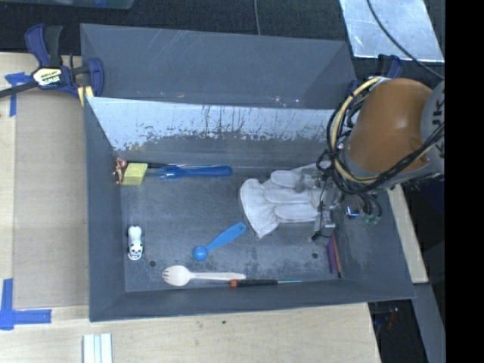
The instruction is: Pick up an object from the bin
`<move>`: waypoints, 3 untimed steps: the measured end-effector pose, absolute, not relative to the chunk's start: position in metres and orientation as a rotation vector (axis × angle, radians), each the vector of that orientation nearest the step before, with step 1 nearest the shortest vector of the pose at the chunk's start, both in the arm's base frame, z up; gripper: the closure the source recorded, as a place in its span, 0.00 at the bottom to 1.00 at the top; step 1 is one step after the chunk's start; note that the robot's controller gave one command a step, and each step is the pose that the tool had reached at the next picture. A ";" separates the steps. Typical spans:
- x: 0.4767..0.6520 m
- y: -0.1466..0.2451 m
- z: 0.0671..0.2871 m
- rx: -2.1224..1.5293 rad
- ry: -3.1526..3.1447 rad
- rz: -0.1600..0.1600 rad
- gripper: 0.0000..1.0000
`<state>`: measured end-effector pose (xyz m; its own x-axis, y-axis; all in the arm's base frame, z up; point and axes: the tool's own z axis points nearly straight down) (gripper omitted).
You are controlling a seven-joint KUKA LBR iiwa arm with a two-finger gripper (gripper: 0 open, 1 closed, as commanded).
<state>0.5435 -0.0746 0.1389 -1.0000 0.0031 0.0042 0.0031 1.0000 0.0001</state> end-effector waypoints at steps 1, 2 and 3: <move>0.546 -0.074 0.143 0.000 -3.145 0.001 0.00; 0.597 -0.101 0.082 -0.522 -3.110 0.001 0.00; 0.581 0.006 0.091 0.047 -3.153 0.001 1.00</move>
Offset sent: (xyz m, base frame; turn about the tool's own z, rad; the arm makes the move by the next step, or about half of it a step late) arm 0.0563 -0.0268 -0.0658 0.3619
